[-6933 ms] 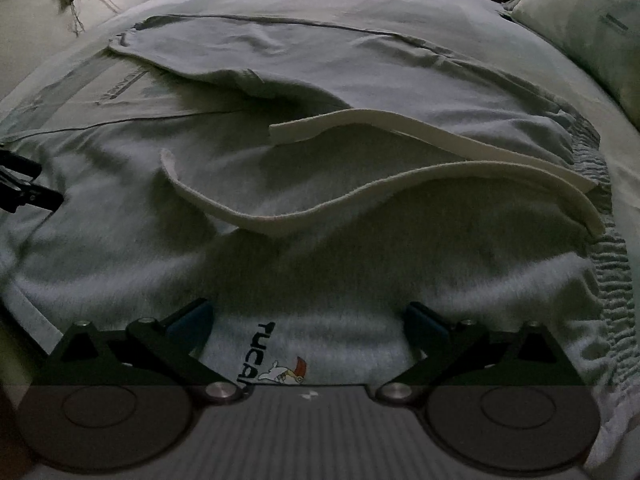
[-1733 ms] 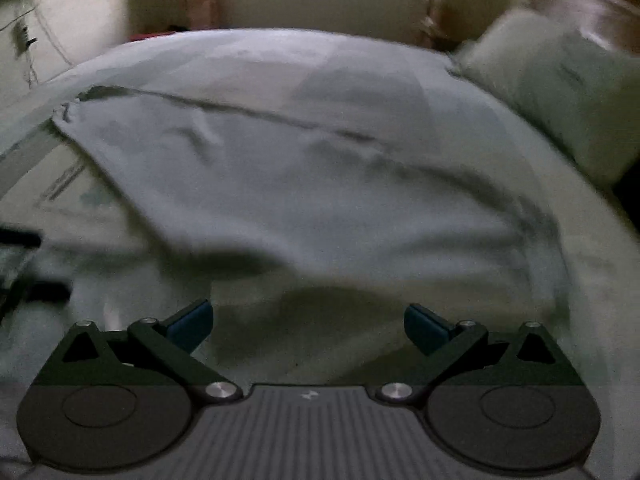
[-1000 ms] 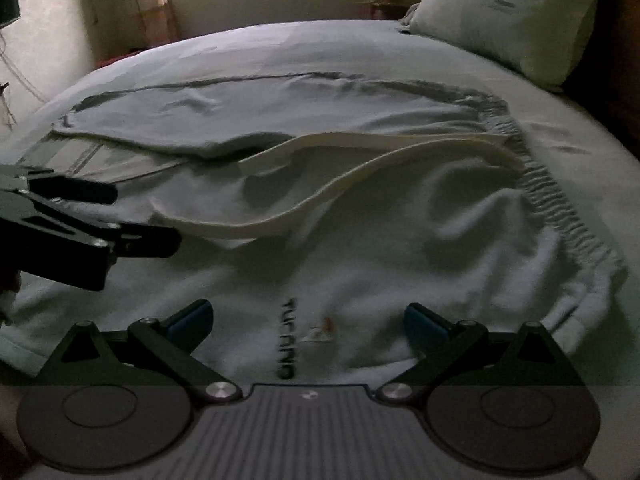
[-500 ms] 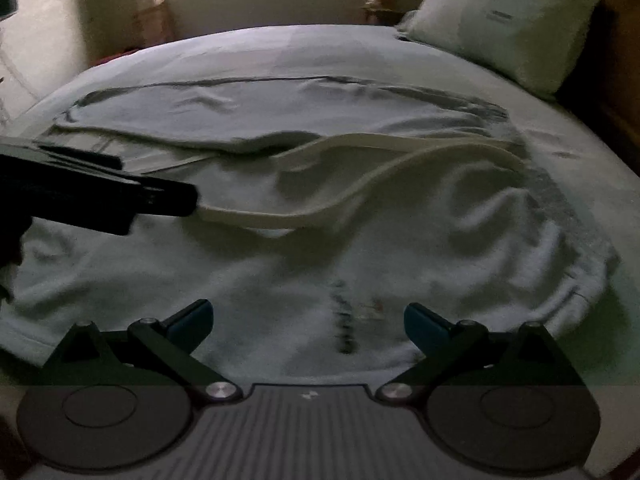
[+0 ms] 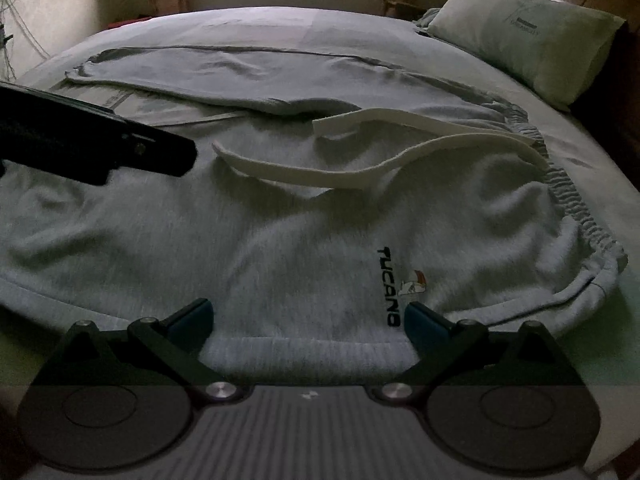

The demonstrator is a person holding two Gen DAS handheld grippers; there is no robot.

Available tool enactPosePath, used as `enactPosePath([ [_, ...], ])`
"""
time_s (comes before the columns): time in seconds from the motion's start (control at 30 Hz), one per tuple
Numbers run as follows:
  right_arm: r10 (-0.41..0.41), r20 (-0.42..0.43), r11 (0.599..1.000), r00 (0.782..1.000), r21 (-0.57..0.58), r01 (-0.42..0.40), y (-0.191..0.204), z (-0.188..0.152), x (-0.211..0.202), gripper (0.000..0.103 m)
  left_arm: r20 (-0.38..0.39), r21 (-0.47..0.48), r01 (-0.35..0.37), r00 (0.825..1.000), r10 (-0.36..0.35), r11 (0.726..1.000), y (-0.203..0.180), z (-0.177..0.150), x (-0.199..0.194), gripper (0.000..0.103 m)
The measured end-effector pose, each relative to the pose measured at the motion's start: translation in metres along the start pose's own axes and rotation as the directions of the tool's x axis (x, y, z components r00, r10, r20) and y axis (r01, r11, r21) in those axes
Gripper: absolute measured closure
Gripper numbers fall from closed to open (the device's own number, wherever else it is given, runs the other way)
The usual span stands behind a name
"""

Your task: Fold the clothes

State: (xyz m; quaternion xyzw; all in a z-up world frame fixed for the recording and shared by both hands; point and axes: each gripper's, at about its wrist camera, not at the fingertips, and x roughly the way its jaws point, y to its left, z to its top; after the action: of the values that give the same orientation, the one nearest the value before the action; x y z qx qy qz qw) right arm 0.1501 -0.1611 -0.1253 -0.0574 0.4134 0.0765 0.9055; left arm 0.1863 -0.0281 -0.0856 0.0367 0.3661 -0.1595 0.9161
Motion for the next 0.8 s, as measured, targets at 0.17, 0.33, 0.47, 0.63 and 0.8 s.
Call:
enactPosePath([
  [0.17, -0.002, 0.013, 1.000, 1.000, 0.011, 0.002, 0.001, 0.000, -0.001, 0.000, 0.005, -0.002, -0.002, 1.000, 0.002, 1.000, 0.006, -0.006, -0.008, 0.001],
  [0.33, 0.056, 0.102, 0.998, 0.993, 0.015, -0.058, -0.002, 0.000, -0.022, 0.000, -0.011, -0.062, -0.060, 0.998, 0.059, 0.996, 0.032, -0.016, -0.013, 0.001],
  [0.47, 0.112, 0.139, 0.994, 0.984, -0.027, -0.109, 0.002, 0.004, -0.026, 0.000, -0.034, -0.143, -0.115, 0.993, 0.112, 0.983, 0.061, -0.023, -0.012, 0.001],
  [0.63, 0.151, 0.065, 0.988, 0.986, 0.027, -0.153, -0.005, -0.007, -0.007, 0.000, -0.026, -0.206, -0.166, 0.986, 0.164, 0.964, 0.086, -0.026, -0.020, 0.001],
  [0.8, 0.128, 0.069, 0.989, 0.989, 0.060, -0.132, -0.012, -0.007, -0.016, 0.000, -0.011, -0.248, -0.170, 0.985, 0.173, 0.954, 0.099, -0.028, -0.028, 0.001],
])
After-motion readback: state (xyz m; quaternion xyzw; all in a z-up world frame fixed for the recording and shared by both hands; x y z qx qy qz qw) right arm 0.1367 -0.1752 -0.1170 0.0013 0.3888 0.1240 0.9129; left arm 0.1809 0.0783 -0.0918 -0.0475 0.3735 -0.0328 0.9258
